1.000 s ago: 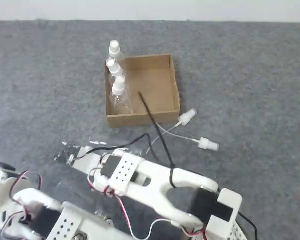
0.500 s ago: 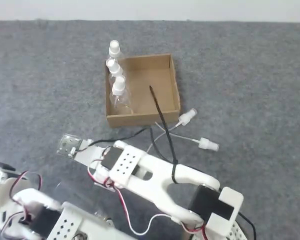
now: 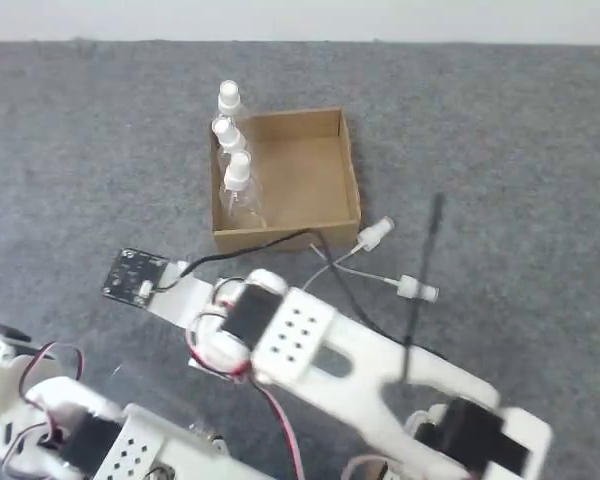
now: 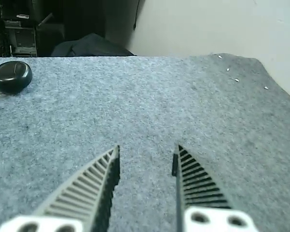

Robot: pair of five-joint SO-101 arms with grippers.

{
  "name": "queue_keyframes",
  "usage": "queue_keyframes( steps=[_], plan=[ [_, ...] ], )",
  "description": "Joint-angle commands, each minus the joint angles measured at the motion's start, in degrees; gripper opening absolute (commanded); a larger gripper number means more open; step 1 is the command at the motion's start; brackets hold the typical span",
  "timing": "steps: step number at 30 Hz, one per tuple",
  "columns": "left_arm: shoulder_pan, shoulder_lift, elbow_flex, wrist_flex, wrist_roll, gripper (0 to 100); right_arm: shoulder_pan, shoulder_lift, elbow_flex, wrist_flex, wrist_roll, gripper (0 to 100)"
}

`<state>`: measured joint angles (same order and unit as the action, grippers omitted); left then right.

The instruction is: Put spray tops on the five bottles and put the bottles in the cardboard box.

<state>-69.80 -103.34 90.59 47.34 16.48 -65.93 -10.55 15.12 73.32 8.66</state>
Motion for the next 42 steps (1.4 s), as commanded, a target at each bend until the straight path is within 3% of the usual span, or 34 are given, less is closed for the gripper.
queue_keyframes(
  steps=[1, 12, 25, 33, 42],
  plan=[
    [-0.4, -1.1, -0.8, -1.7, -0.2, 17, 0.6, -12.1, 3.1, -2.2, 0.7, 6.6],
    [-0.4, -1.1, 0.6, -3.2, -0.3, 17, 1.7, -25.7, 13.5, -9.5, 0.8, 6.8],
    [-0.4, -1.1, 2.2, -4.9, -0.4, 17, 7.6, -26.2, 19.0, -20.0, 0.8, 7.6],
    [-0.4, -1.1, 2.5, -5.0, -0.4, 17, 7.5, -26.2, 22.4, -22.1, 0.8, 37.3],
    [0.0, -1.1, 2.5, -5.0, -0.4, 17, 7.3, -10.7, 15.3, -22.0, 0.9, 39.7]
  ],
)
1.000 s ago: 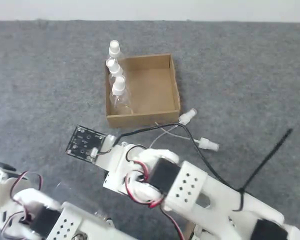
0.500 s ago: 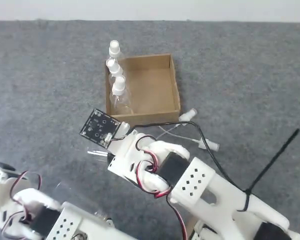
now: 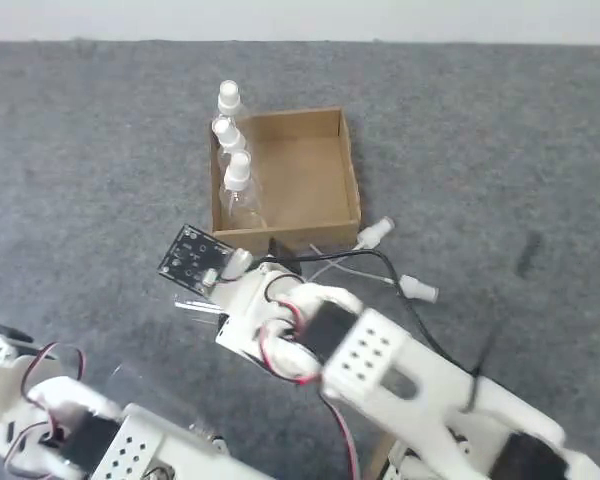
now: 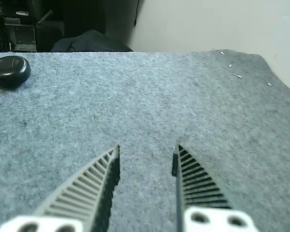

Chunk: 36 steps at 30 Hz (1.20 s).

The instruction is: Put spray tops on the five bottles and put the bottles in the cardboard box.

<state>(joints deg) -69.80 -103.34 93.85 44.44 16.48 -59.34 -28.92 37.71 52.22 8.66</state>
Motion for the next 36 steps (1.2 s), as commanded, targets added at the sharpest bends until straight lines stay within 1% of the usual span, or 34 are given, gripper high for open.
queue_keyframes(
  steps=[1, 8, 13, 19, 21, 25, 28, 31, 36],
  plan=[
    [0.0, -1.1, -0.7, -2.1, -0.4, 17, 0.7, 10.0, -8.8, -0.9, 0.9, 39.7],
    [0.0, -1.1, -0.7, -2.1, -0.4, 17, 0.6, 24.0, -17.3, -0.8, 8.8, 39.7],
    [0.0, -1.1, -0.6, -2.1, -0.4, 17, 0.2, 31.2, -21.3, -0.8, 9.6, 39.7],
    [0.0, -1.1, -0.5, -2.1, -0.4, 17, -0.4, 35.9, -22.1, -0.8, 9.7, 39.4],
    [0.1, -1.1, -0.5, -2.2, -0.4, 17, -0.1, 36.3, -22.1, -0.8, 9.7, 35.6],
    [0.1, -1.1, -0.4, -2.2, -0.4, 17, 0.0, 36.8, -21.9, -0.8, 9.7, 20.6],
    [0.1, -1.1, -0.4, -2.2, -0.4, 17, 0.0, 36.8, -21.6, -0.7, 9.7, 12.8],
    [0.1, -1.1, -0.4, -2.1, -0.4, 17, 0.0, 36.2, -21.3, 0.5, 9.7, 9.6],
    [-0.3, -1.1, -0.3, -1.8, -0.4, 17, 0.0, 32.9, -21.9, 6.9, 9.7, 9.1]
  ],
)
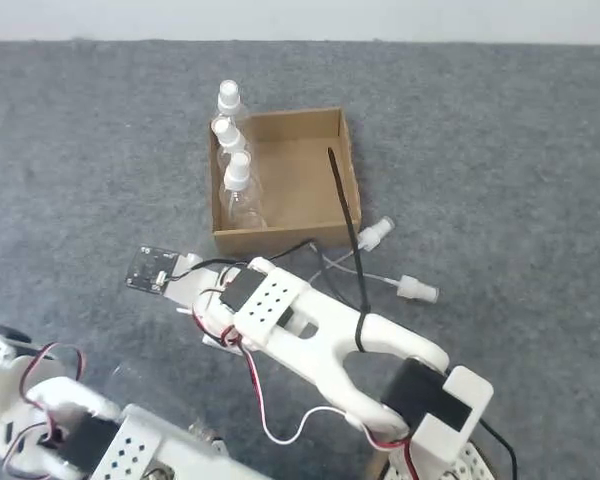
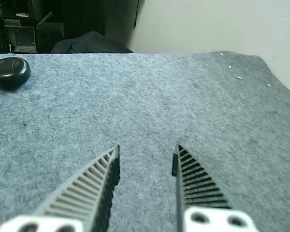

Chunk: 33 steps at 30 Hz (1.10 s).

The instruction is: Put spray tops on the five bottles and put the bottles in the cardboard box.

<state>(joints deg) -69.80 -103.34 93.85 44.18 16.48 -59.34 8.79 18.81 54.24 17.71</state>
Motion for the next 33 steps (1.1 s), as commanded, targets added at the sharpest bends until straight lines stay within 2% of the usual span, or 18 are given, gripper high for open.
queue_keyframes(
  steps=[1, 7, 12, 16, 24, 33],
  plan=[
    [-0.3, -1.1, -0.3, -1.5, -0.4, 17, 0.0, -6.0, -3.0, 6.3, 0.6, 9.1],
    [-0.4, -1.0, -0.9, -0.3, -1.4, 17, 0.0, -14.2, -2.8, 14.0, 0.5, 9.1],
    [-0.4, -1.0, -6.1, 14.0, -15.2, 23, 0.0, -19.7, -2.8, 18.5, 0.5, 9.1],
    [-0.3, -1.0, -10.4, 22.7, -21.0, 24, 0.0, -23.9, -2.8, 21.5, 0.5, 9.1],
    [-0.3, -0.7, -15.6, 32.3, -31.4, 24, 0.1, -33.8, -2.8, 26.6, 0.5, 9.1],
    [-1.4, -0.6, -16.6, 36.8, -41.9, 24, 8.8, -42.4, -3.2, 30.2, 0.6, 9.0]
  ],
)
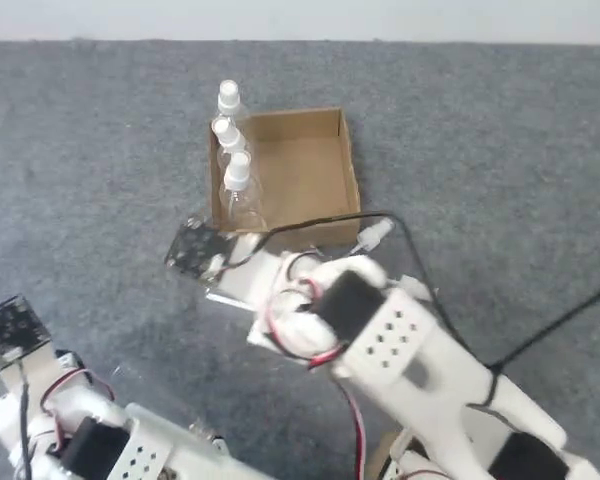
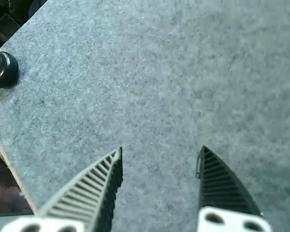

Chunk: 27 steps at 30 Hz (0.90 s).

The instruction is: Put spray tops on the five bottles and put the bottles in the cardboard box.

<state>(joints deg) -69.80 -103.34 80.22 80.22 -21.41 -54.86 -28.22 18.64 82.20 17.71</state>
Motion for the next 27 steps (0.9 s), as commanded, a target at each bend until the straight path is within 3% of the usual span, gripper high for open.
queue_keyframes(
  steps=[1, 13, 18, 27],
  plan=[
    [-1.9, -0.6, -2.9, 1.3, -5.3, 24, 5.1, -6.0, -3.0, 2.9, 0.6, 9.0],
    [-5.6, -0.5, -2.0, 2.5, -17.8, 24, 11.7, -8.3, -2.9, 4.9, 0.6, 9.0],
    [-5.5, 0.8, -1.9, 2.4, -18.5, 24, 11.7, -8.2, -2.6, 4.9, 0.4, 9.0],
    [-5.0, 31.5, -11.7, 0.4, -20.6, 24, 11.7, -8.2, -2.2, 5.0, 0.1, 9.0]
  ],
)
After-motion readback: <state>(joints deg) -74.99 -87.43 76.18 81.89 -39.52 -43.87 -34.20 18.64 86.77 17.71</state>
